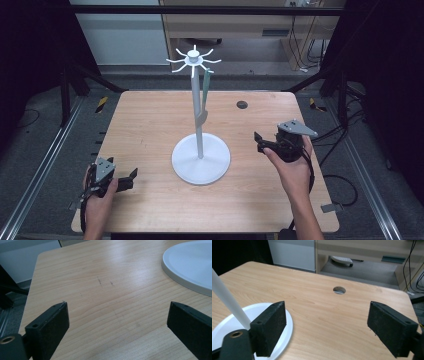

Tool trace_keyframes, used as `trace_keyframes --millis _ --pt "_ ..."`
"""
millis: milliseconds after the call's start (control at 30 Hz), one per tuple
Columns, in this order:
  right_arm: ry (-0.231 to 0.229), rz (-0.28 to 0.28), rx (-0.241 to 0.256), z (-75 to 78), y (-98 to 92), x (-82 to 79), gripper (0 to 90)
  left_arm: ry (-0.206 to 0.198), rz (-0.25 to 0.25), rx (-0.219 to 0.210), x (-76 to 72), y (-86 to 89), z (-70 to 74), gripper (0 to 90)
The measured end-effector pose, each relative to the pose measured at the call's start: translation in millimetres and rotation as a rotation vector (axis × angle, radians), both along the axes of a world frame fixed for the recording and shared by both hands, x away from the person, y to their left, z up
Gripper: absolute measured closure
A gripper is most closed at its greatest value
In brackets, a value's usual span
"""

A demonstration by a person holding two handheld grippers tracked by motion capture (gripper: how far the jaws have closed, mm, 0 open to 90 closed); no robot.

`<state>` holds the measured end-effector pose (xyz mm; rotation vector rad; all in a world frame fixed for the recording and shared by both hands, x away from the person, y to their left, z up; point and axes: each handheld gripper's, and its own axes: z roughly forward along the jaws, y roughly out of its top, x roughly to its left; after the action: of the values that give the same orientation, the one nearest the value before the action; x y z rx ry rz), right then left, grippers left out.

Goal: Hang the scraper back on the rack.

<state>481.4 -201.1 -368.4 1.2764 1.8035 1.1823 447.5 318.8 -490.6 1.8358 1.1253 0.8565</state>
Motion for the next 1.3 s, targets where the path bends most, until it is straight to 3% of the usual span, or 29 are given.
trace_keyframes --millis 567,633,833,933,1067,1167,1300 --pt "0.076 -0.036 0.044 -58.0 -12.7 -5.0 8.3 0.007 0.003 -0.006 0.6 2.0 -0.4 3.6" --pt "0.088 -0.048 0.023 -67.0 -12.4 -5.3 8.0 0.006 0.002 -0.006 0.6 2.0 -0.4 3.6" --pt "0.144 -0.089 0.031 -95.2 -15.4 -2.0 8.4 0.013 -0.002 -0.003 1.5 1.2 -1.4 3.6" --pt "0.163 -0.114 0.007 -103.4 -17.8 -1.0 10.4 0.014 -0.007 0.001 1.4 0.3 -1.4 3.6" --pt "0.162 -0.126 -0.013 -112.2 -22.2 -3.3 11.1 0.017 -0.007 0.004 1.9 -0.2 -2.1 3.5" --pt "0.156 -0.127 -0.001 -117.2 -27.3 -5.6 11.0 0.017 -0.007 0.008 2.4 -1.2 -2.6 3.5" --pt "0.154 -0.144 -0.035 -122.3 -33.0 -5.6 10.4 0.014 -0.004 0.011 2.7 -0.8 -3.1 3.4"
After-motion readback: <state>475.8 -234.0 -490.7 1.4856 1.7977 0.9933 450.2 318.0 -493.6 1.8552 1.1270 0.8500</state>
